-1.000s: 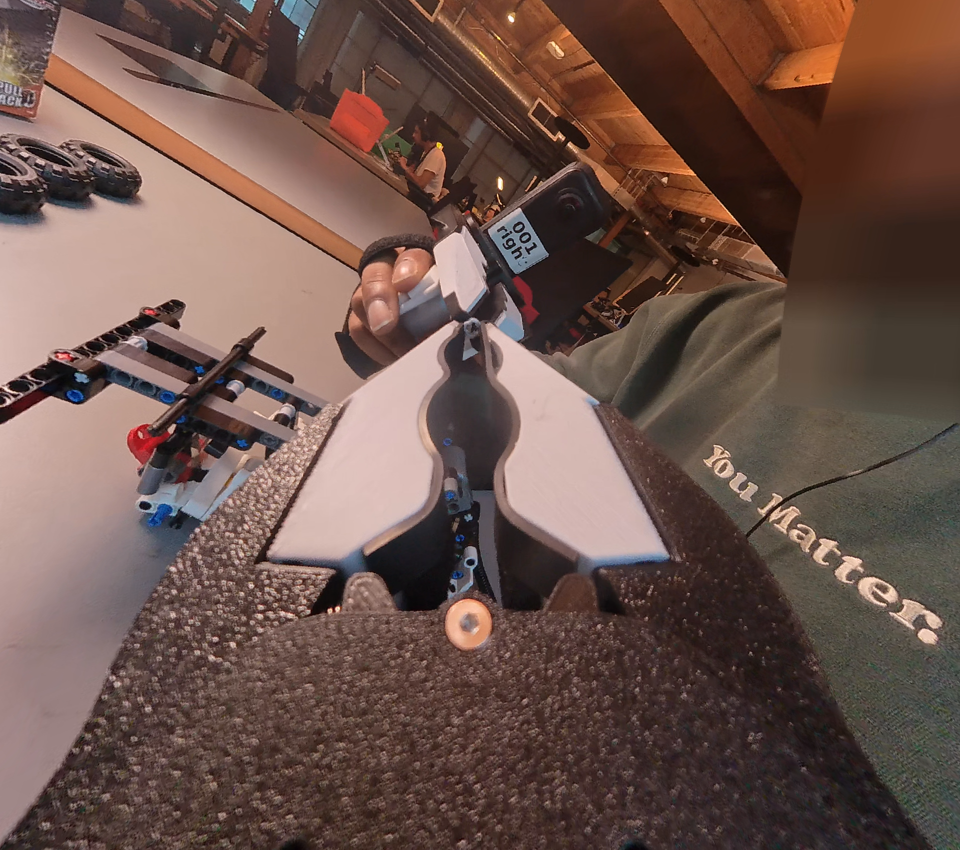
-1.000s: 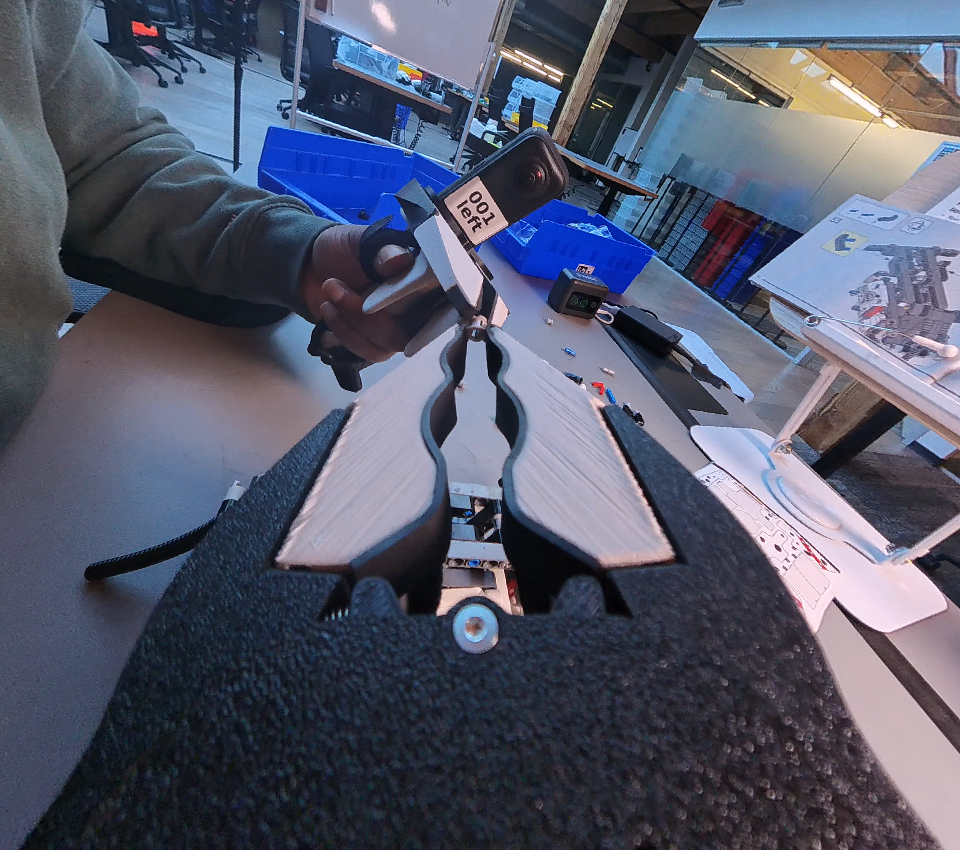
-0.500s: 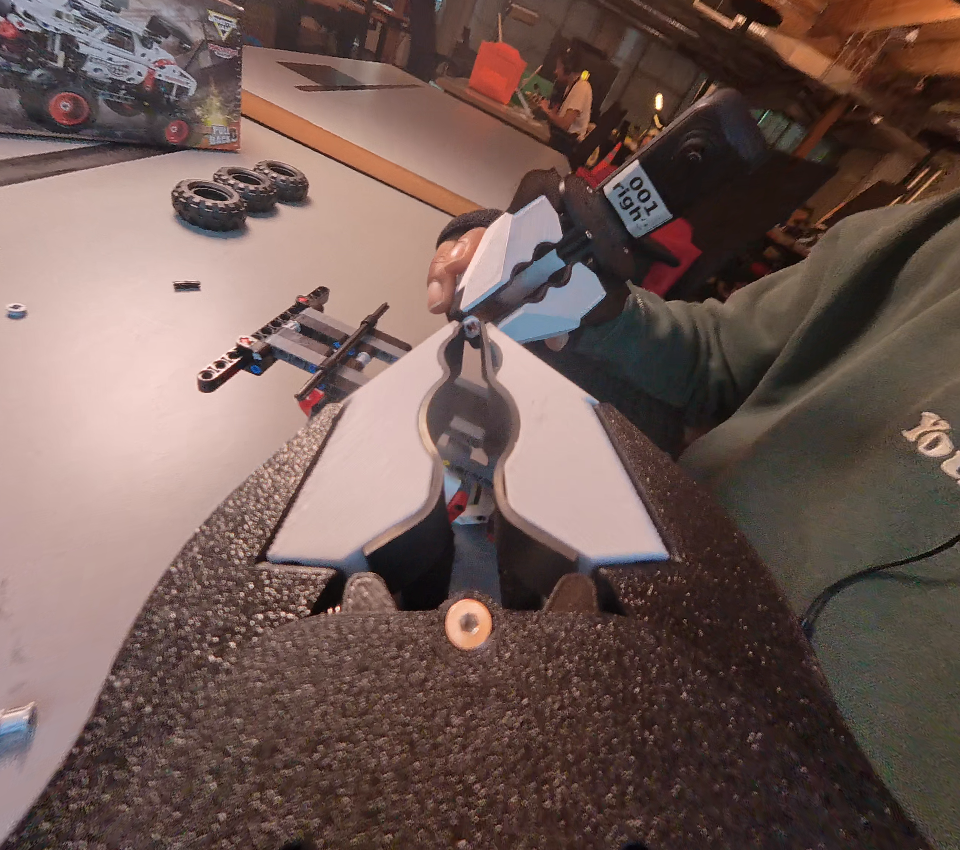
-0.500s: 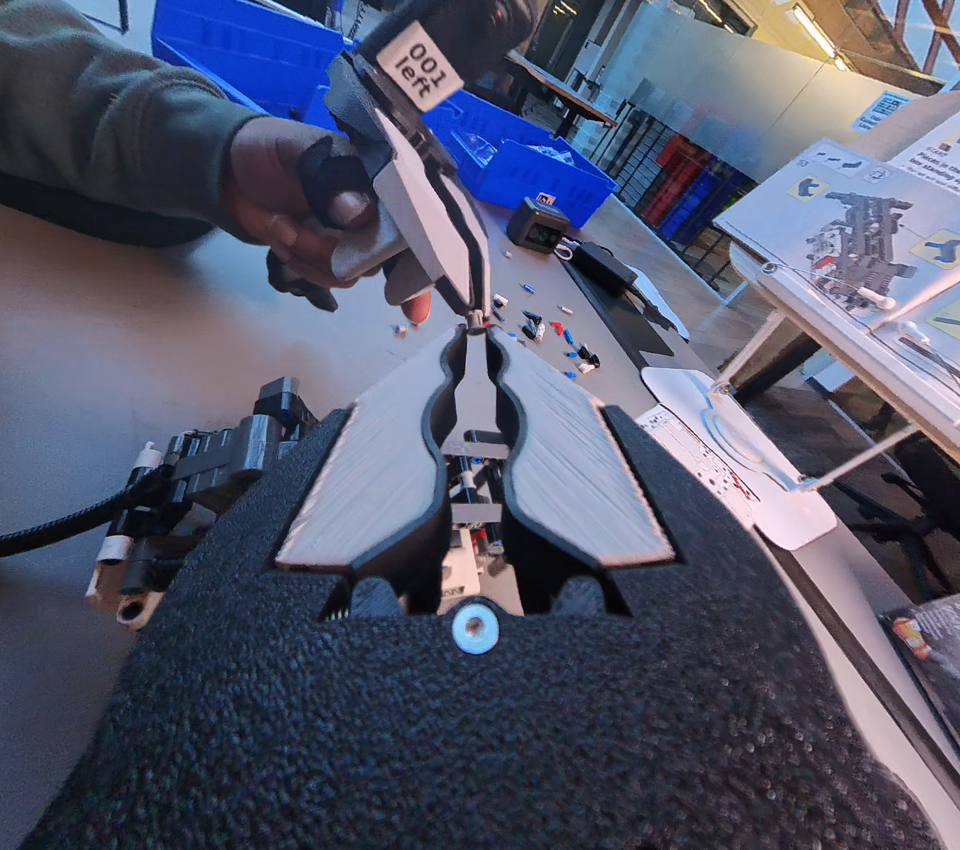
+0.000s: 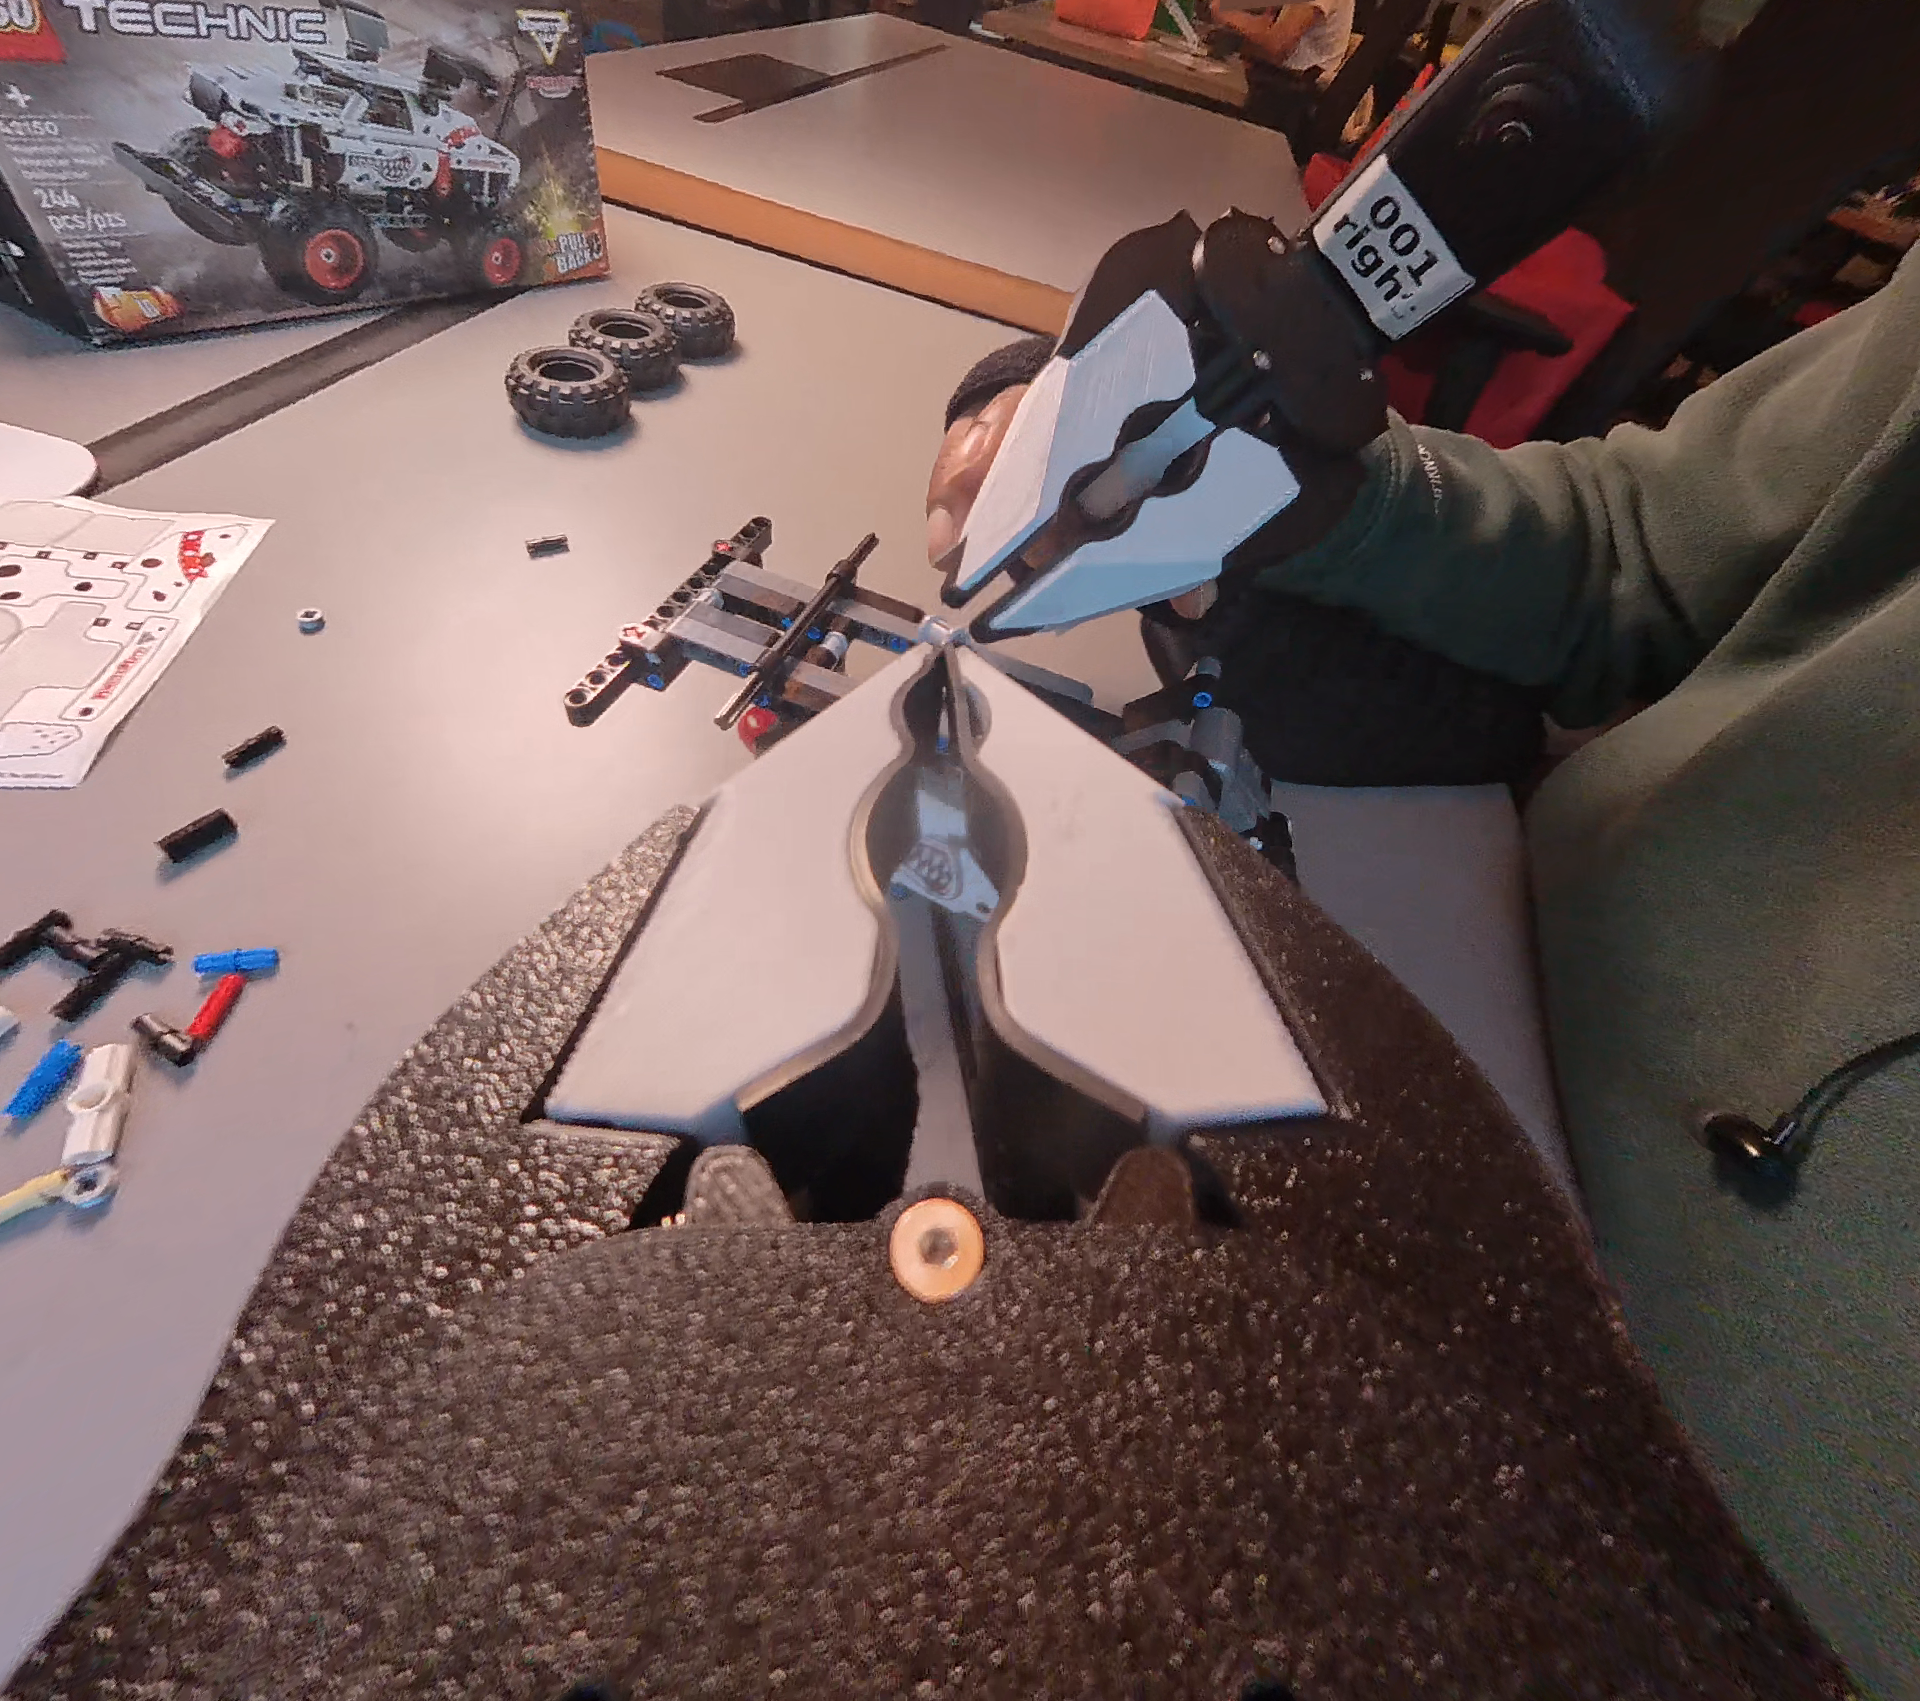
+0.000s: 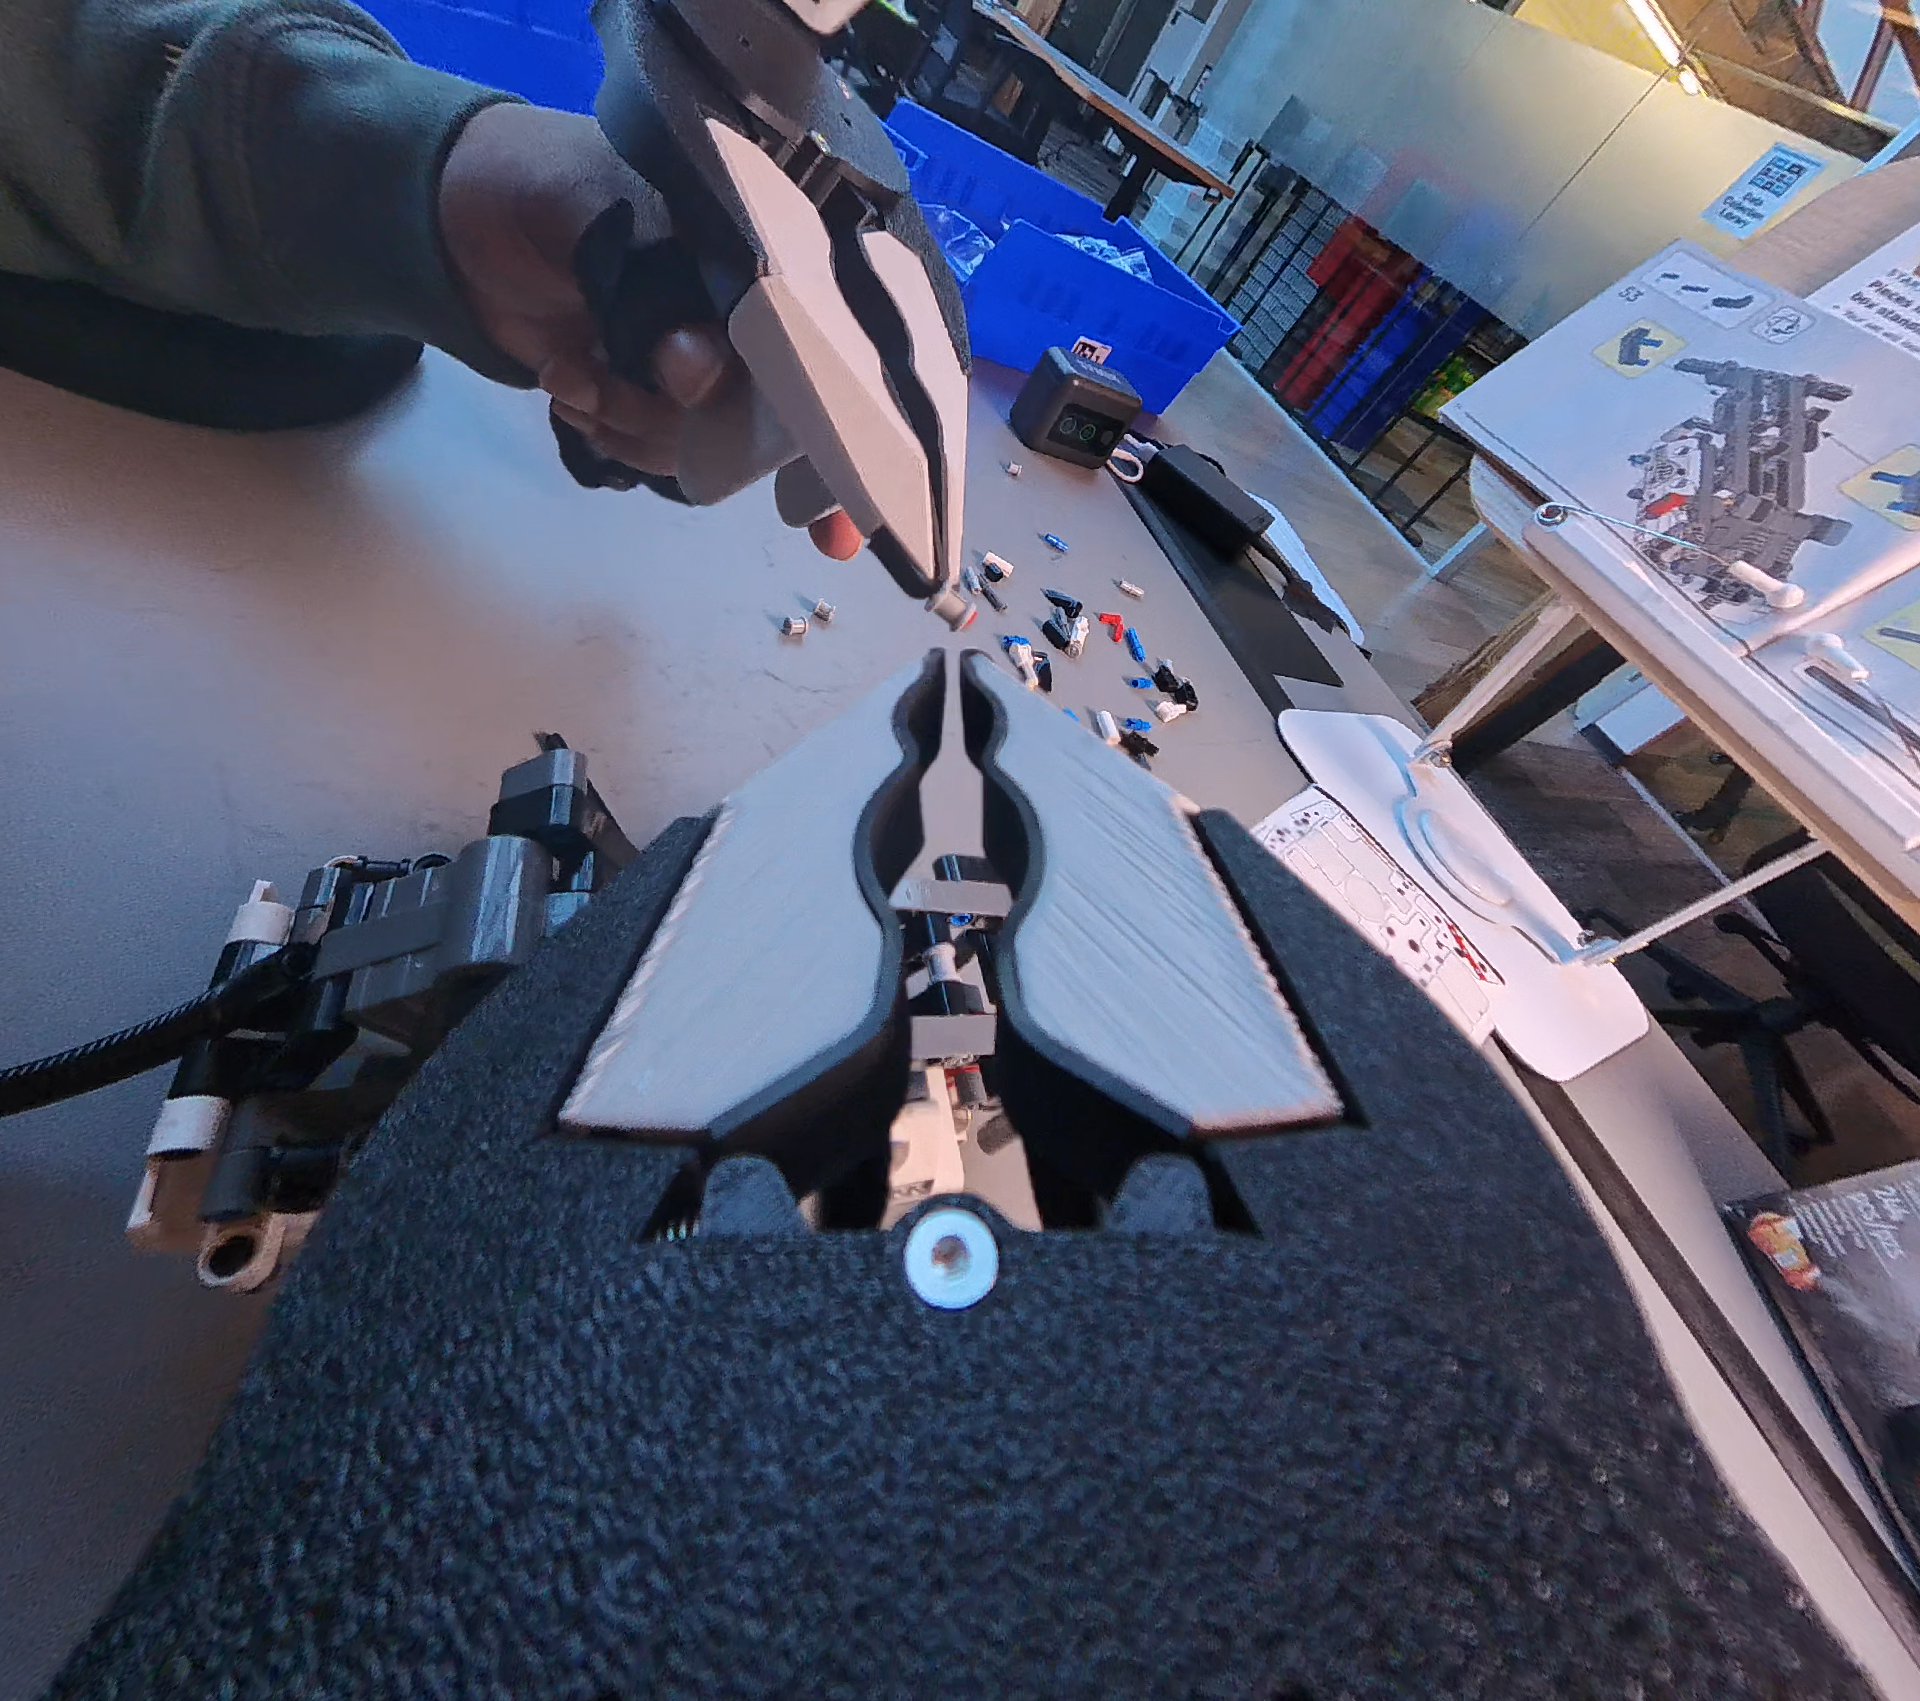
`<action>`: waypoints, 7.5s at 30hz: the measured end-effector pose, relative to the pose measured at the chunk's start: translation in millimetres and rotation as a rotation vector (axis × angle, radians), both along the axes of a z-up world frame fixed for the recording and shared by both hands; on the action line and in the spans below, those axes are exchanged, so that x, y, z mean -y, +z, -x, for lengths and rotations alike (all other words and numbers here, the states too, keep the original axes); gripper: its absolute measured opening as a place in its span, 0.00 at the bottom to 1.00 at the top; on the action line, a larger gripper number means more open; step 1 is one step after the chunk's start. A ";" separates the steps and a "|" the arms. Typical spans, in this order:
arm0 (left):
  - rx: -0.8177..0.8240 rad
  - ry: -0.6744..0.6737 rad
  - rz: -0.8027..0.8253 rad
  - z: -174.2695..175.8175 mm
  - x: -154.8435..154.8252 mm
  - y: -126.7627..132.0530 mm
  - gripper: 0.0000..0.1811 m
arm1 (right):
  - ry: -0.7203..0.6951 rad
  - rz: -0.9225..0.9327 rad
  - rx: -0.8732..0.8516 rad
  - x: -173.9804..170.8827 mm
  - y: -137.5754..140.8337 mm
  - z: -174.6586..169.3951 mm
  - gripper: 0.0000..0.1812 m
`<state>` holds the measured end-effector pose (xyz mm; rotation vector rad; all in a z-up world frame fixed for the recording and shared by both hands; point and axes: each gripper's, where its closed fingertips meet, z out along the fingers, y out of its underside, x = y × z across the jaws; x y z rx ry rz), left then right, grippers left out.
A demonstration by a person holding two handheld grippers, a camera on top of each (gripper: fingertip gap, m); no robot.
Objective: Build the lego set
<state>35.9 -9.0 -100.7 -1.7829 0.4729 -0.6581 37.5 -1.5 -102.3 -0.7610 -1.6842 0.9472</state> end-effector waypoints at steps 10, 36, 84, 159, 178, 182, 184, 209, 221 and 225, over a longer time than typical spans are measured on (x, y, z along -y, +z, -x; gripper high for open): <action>0.223 -0.200 0.014 -26.7 16.9 15.6 0.00 | 0.151 0.053 -0.060 25.0 16.3 -12.8 0.06; 0.576 -0.298 0.186 -24.3 16.9 20.4 0.03 | 0.072 -0.092 -0.085 25.0 17.1 -8.8 0.04; -0.141 -0.243 0.152 12.2 -51.3 -51.8 0.08 | 0.073 0.307 0.137 -88.8 -39.6 -49.3 0.04; -0.043 -0.211 0.230 8.1 -40.6 -64.2 0.02 | 0.179 0.536 0.342 -90.1 -48.8 -35.4 0.03; 0.019 -0.218 0.276 4.7 -39.0 -61.5 0.02 | 0.182 0.530 0.328 -91.9 -46.7 -35.6 0.03; 0.055 -0.219 0.303 3.6 -38.6 -60.6 0.02 | 0.167 0.480 0.311 -92.1 -48.0 -36.2 0.03; 0.061 -0.222 0.303 3.4 -38.3 -60.5 0.02 | 0.164 0.474 0.309 -92.2 -48.2 -36.1 0.03; 0.111 -0.213 0.360 0.6 -36.2 -59.8 0.02 | 0.293 0.871 0.503 -93.7 -47.1 -35.7 0.03; 0.106 -0.212 0.355 0.4 -36.6 -60.0 0.02 | 0.297 0.861 0.510 -92.4 -47.9 -36.4 0.03; 0.087 -0.209 0.345 0.2 -36.7 -59.9 0.02 | 0.294 0.846 0.510 -91.7 -48.6 -36.9 0.03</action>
